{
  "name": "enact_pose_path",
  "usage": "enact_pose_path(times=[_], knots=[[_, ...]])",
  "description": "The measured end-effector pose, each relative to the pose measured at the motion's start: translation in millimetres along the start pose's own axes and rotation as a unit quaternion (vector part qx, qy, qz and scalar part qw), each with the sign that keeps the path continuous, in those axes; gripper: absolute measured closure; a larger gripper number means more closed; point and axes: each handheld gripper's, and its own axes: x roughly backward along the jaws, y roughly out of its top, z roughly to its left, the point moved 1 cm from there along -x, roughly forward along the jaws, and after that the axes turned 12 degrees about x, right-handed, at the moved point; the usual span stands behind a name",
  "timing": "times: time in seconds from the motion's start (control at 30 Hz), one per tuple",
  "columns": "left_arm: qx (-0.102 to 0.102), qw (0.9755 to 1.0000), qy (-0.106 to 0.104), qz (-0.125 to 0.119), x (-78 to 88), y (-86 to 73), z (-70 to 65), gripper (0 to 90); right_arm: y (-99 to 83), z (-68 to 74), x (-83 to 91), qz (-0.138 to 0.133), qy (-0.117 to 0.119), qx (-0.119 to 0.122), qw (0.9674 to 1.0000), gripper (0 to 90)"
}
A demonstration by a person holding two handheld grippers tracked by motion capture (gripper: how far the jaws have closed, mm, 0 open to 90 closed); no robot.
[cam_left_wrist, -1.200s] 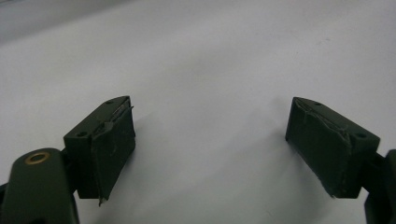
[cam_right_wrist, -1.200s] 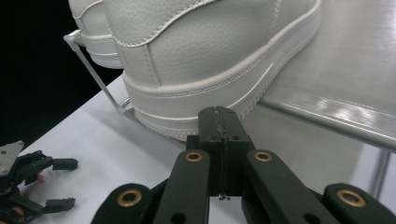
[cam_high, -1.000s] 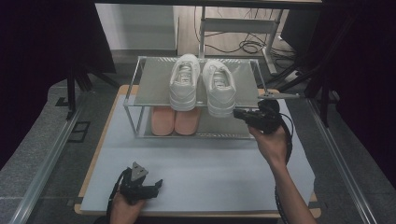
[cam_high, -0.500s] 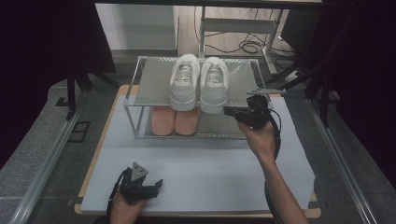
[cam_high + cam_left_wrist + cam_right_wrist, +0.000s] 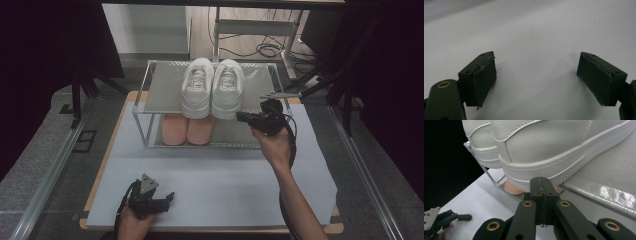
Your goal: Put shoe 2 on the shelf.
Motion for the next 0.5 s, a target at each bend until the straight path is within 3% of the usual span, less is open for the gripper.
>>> enact_pose_path(times=[0.5], knots=[[0.0, 1.0, 0.0, 0.0, 0.0, -0.1, 0.0, 15.6, -0.6, 0.7, 0.6, 0.0, 0.0, 0.0, 1.0, 89.3]])
